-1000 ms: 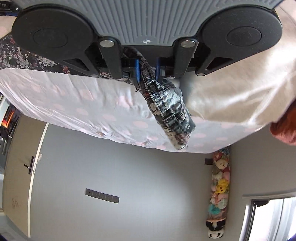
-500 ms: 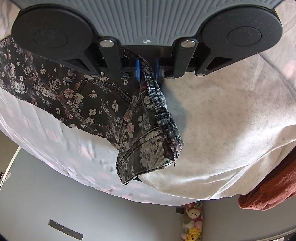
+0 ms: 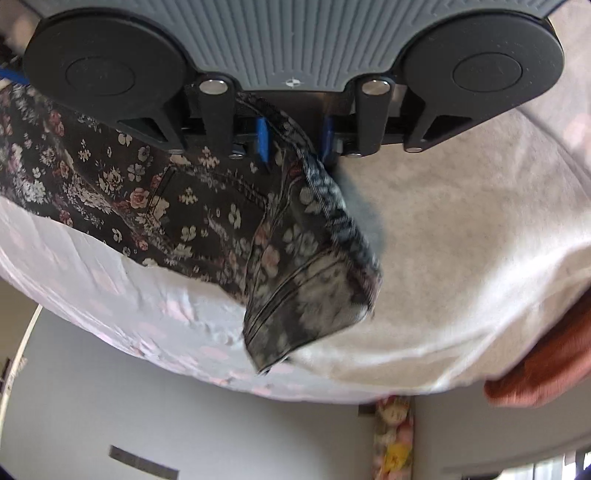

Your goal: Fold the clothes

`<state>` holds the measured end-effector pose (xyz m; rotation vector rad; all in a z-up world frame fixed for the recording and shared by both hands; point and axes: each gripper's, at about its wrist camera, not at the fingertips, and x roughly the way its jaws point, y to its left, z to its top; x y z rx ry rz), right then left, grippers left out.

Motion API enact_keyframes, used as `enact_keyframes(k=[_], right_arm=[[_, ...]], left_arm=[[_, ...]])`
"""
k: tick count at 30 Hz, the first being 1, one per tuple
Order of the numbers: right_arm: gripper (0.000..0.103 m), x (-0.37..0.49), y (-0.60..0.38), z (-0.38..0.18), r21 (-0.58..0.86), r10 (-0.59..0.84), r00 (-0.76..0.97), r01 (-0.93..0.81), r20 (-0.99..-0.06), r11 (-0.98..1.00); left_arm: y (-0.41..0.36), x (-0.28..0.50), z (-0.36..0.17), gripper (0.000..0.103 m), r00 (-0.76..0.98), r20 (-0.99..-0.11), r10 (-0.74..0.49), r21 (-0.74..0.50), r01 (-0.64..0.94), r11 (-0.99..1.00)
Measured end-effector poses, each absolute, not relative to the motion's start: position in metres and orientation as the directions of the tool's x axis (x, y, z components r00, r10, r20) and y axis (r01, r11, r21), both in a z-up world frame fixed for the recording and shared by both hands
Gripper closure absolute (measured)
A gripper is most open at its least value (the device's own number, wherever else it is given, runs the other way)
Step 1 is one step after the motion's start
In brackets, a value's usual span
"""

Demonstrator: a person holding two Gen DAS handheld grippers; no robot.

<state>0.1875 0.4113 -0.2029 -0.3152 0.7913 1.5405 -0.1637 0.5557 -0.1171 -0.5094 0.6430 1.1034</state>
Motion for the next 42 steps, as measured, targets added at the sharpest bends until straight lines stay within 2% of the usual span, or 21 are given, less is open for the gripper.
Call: enact_keyframes(k=[1, 2, 10, 12, 14, 16, 22, 27, 31, 37, 39, 42], right_arm=[[0.065, 0.191, 0.409, -0.201, 0.312, 0.776, -0.149, -0.948, -0.613, 0.064], [0.064, 0.195, 0.409, -0.200, 0.318, 0.779, -0.143, -0.945, -0.611, 0.076], [0.064, 0.211, 0.405, -0.198, 0.347, 0.779, -0.108, -0.926, -0.617, 0.147], [0.064, 0.211, 0.405, -0.195, 0.325, 0.778, -0.092, -0.934, -0.622, 0.150], [0.064, 0.213, 0.405, -0.195, 0.311, 0.770, -0.070, -0.935, -0.634, 0.171], [0.064, 0.218, 0.404, -0.194, 0.305, 0.764, -0.053, -0.933, -0.644, 0.193], [0.066, 0.222, 0.407, -0.203, 0.278, 0.719, -0.034, -0.934, -0.694, 0.224], [0.065, 0.234, 0.402, -0.195, 0.360, 0.744, -0.049, -0.895, -0.666, 0.262], [0.065, 0.246, 0.399, -0.190, 0.401, 0.758, -0.036, -0.864, -0.652, 0.304], [0.064, 0.261, 0.392, -0.182, 0.445, 0.780, -0.027, -0.834, -0.625, 0.327], [0.064, 0.268, 0.389, -0.182, 0.470, 0.788, -0.028, -0.815, -0.615, 0.338], [0.063, 0.285, 0.381, -0.186, 0.551, 0.800, -0.053, -0.752, -0.598, 0.362]], left_arm=[[0.553, -0.162, -0.114, 0.073, 0.307, -0.680, 0.666, -0.047, -0.925, 0.378], [0.551, -0.162, -0.112, 0.072, 0.310, -0.664, 0.681, -0.039, -0.923, 0.382], [0.569, -0.169, -0.107, 0.064, 0.344, -0.596, 0.725, -0.155, -0.936, 0.316], [0.569, -0.166, -0.106, 0.068, 0.330, -0.590, 0.737, -0.138, -0.940, 0.311], [0.566, -0.163, -0.103, 0.087, 0.322, -0.578, 0.750, -0.115, -0.942, 0.316], [0.562, -0.162, -0.096, 0.091, 0.344, -0.554, 0.758, -0.127, -0.935, 0.331], [0.535, -0.141, -0.064, 0.093, 0.438, -0.442, 0.783, -0.107, -0.892, 0.439], [0.498, -0.111, -0.038, 0.093, 0.550, -0.345, 0.761, -0.057, -0.821, 0.568], [0.472, -0.074, -0.028, 0.093, 0.641, -0.305, 0.704, -0.039, -0.747, 0.664], [0.446, -0.014, -0.048, 0.093, 0.736, -0.327, 0.593, -0.086, -0.648, 0.757], [0.440, 0.004, -0.062, 0.093, 0.754, -0.359, 0.550, -0.099, -0.616, 0.781], [0.420, 0.029, -0.093, 0.093, 0.759, -0.439, 0.481, -0.044, -0.553, 0.832]])
